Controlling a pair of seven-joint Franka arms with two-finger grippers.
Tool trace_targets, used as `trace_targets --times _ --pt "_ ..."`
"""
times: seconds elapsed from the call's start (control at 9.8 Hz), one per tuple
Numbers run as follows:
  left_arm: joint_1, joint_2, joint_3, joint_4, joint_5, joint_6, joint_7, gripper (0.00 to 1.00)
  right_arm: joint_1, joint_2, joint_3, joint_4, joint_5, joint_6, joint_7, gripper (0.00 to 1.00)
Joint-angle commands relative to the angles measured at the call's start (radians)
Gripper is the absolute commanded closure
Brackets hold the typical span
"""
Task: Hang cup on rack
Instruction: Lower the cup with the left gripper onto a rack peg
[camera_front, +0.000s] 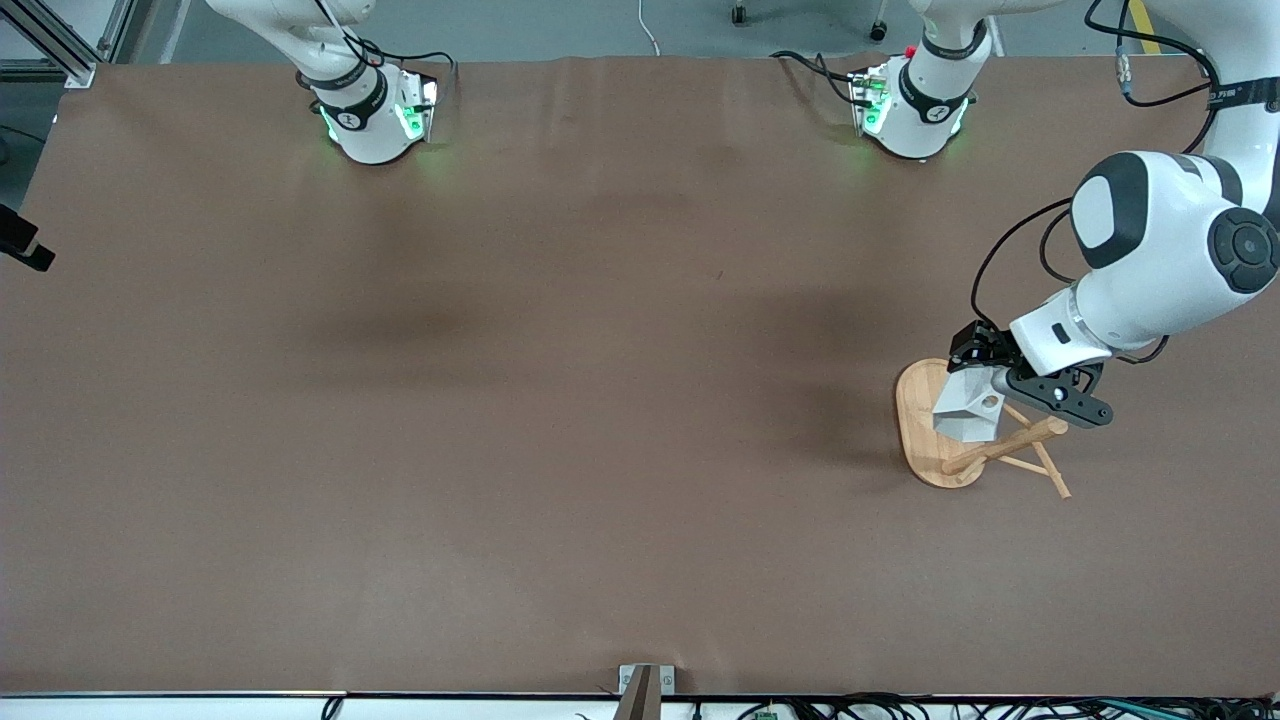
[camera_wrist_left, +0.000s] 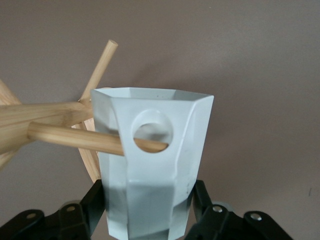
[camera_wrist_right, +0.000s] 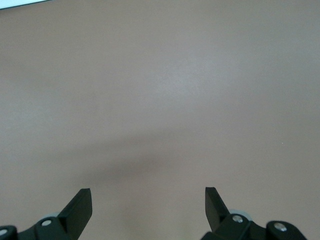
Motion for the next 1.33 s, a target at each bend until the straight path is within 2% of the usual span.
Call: trace_targets --times 0.0,0.61,0.71,0.82,0.92,1.22 --pt "0.003 0.027 0.009 0.025 -0.018 0.007 0.032 0.99 -0.013 0.006 -0.002 0.012 0.004 -0.013 -0.029 0.00" --pt "0.001 0.044 0.018 0.028 -0.036 0.011 0.055 0.96 -0.023 0.008 -0.002 0.010 0.006 -0.015 -0.054 0.00" --pt "0.001 0.047 0.018 0.025 -0.037 0.011 0.054 0.90 -0.026 0.008 -0.002 0.009 0.006 -0.015 -0.054 0.00" --pt "0.001 0.048 0.018 0.023 -0.037 0.011 0.052 0.63 -0.026 0.010 -0.002 0.009 0.006 -0.015 -0.054 0.00" --pt "0.001 0.047 0.018 0.023 -0.037 0.011 0.052 0.01 -0.030 0.011 -0.002 0.009 0.007 -0.015 -0.055 0.00" --pt "-0.003 0.031 0.018 0.034 -0.035 0.004 0.009 0.00 -0.034 0.013 -0.002 0.009 0.007 -0.015 -0.077 0.00"
